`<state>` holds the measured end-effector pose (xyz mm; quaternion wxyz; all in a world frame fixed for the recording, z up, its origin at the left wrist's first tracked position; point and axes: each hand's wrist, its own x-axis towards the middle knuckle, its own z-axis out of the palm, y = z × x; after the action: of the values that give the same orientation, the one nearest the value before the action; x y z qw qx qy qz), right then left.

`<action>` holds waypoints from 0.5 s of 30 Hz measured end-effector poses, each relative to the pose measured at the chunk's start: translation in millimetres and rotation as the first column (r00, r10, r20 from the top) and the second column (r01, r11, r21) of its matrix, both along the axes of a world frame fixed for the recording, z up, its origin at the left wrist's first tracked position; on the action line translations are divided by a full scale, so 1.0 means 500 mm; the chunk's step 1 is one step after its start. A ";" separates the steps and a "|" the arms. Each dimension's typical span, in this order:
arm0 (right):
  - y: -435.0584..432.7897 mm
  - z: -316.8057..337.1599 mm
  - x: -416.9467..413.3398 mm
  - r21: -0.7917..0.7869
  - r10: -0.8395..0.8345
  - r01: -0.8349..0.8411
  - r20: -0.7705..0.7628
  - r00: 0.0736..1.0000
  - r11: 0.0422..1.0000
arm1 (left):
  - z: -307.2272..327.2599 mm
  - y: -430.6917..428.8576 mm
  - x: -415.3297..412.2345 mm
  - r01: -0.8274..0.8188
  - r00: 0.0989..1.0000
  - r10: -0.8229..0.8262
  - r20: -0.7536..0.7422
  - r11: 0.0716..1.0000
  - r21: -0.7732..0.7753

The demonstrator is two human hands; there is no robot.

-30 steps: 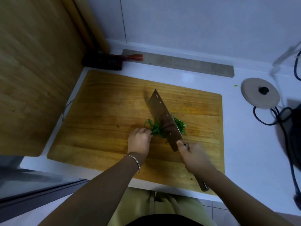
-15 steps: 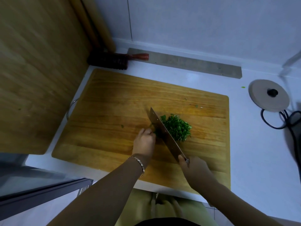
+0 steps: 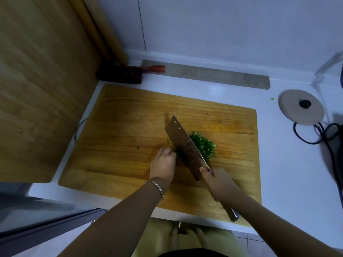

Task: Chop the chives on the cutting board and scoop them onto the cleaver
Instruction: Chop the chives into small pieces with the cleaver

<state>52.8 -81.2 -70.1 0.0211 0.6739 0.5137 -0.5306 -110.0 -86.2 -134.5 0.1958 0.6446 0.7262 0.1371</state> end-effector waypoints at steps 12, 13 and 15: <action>-0.016 0.035 0.021 0.069 0.022 -0.020 -0.032 0.999 0.997 | 0.019 -0.015 -0.017 -0.097 0.993 0.093 0.070 0.993 0.066; -0.019 0.035 0.017 0.080 0.044 -0.042 -0.027 0.999 0.996 | 0.018 -0.021 -0.021 -0.099 0.994 0.095 0.047 0.993 0.069; -0.023 0.032 0.009 0.108 0.083 -0.081 -0.013 0.996 0.991 | 0.018 -0.027 -0.025 -0.092 0.996 0.091 0.010 0.994 0.054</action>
<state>57.4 -92.7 -54.1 0.0023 0.6477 0.5690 -0.5067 -122.3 -99.8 -125.4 0.1744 0.6153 0.7501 0.1682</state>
